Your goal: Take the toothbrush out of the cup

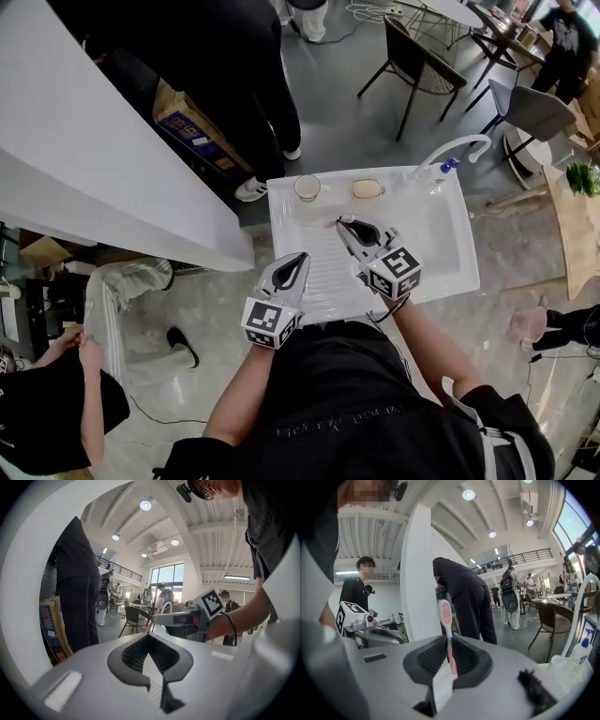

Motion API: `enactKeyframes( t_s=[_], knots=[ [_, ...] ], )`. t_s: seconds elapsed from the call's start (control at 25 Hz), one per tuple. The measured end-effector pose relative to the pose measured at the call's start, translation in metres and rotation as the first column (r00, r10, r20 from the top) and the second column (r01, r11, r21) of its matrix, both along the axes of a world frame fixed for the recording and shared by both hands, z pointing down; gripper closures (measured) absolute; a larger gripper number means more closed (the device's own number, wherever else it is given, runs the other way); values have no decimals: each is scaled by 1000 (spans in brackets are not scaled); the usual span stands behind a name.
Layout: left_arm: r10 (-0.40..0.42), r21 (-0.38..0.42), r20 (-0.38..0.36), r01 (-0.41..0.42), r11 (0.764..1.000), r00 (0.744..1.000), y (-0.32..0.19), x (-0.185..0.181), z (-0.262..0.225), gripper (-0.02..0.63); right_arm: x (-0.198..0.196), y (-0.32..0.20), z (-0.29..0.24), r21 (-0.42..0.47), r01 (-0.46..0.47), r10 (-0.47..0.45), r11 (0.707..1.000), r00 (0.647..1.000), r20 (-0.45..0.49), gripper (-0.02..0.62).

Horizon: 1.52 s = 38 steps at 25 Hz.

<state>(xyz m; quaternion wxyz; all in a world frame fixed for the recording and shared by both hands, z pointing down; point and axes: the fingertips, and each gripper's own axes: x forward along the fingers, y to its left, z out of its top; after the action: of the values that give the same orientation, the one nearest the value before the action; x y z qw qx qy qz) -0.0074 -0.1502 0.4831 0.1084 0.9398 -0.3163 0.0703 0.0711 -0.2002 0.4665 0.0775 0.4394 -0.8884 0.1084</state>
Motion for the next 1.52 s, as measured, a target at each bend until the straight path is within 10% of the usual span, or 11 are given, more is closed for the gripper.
enactKeyframes(
  t_s=[1.52],
  knots=[
    [6,9,-6,-6,1000,1000,-3,12,-2,598,-21,53,11,-34,92,-91,995,996,12,557]
  ],
)
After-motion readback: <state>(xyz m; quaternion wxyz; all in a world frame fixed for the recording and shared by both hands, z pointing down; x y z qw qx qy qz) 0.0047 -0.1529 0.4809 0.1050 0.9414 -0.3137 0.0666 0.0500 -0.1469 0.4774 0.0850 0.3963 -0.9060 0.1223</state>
